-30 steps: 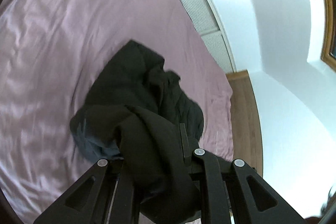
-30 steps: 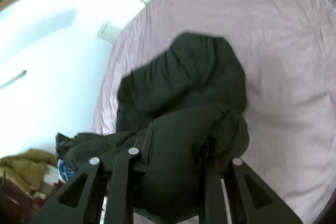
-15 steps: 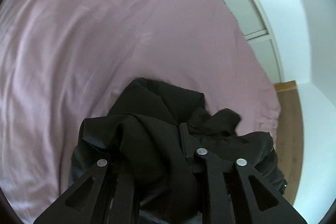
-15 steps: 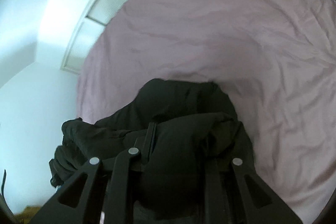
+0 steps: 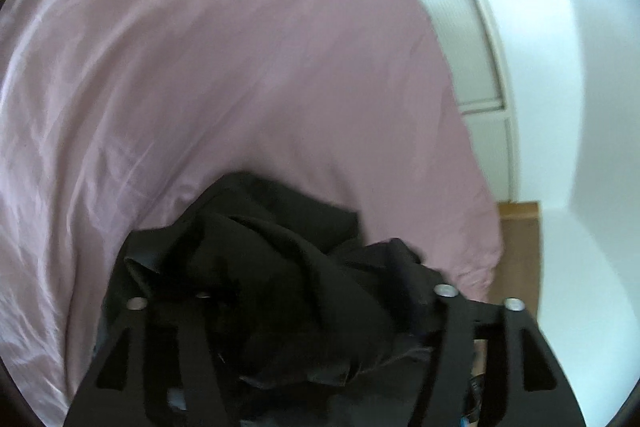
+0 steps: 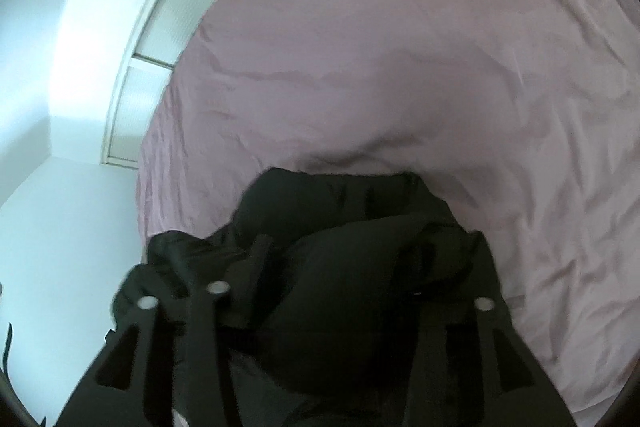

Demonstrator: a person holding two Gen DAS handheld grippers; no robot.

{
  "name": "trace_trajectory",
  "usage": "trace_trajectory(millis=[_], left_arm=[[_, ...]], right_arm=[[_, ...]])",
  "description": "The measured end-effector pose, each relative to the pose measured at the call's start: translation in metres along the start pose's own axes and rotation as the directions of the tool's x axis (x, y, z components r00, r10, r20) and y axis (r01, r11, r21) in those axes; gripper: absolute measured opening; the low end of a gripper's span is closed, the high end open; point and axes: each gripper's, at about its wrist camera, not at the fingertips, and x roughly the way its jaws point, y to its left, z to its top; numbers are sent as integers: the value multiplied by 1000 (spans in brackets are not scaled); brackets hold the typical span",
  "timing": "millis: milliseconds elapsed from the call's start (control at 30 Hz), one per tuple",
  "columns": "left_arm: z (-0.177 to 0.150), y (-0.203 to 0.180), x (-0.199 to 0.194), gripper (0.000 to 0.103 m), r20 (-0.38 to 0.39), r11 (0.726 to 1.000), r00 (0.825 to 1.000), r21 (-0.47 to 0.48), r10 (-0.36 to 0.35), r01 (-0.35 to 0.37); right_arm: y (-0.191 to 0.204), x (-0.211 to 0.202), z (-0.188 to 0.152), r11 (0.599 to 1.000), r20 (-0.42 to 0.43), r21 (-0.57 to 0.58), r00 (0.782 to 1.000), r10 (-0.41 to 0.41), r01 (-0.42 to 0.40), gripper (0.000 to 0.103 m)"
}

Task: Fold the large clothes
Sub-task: 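Lift the coat edge with both tools and fold it over lengthwise, then lay the folded coat flat with both tools and release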

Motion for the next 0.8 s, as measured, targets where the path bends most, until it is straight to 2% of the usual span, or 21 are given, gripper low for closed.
trace_trajectory(millis=[33,133,300,467,533,600,700,767,800], left_arm=[[4,-3,-4,73,9,1000,1000,0,-8,8],[8,-15,-22,76,42,1000,999,19,-25,25],[9,-39,-47,80,97,996,995,86,4,-12],[-2,-64,-76,81,167,974,983,196,79,-111],[-17,-77,-81,81,180,949,976,266,120,-166],[-40,-92,-76,82,193,911,968,350,158,-219],[-83,-108,-64,82,214,839,957,469,198,-278],[-118,-115,-54,82,215,785,955,546,206,-293],[-128,-116,-51,82,219,767,953,567,209,-299]], right_arm=[[3,-6,1,1000,7,-7,1000,8,-8,62],[14,-21,6,999,37,-19,999,27,-27,75],[26,-48,12,999,115,-25,992,51,-48,80],[38,-91,15,996,213,-83,976,46,-29,81],[51,-108,11,988,239,-152,971,28,9,81],[66,-121,1,973,252,-229,968,24,35,81],[88,-130,-28,928,245,-364,970,8,85,81],[101,-129,-52,889,234,-444,972,-6,113,81],[106,-126,-66,869,229,-479,973,-14,125,81]])
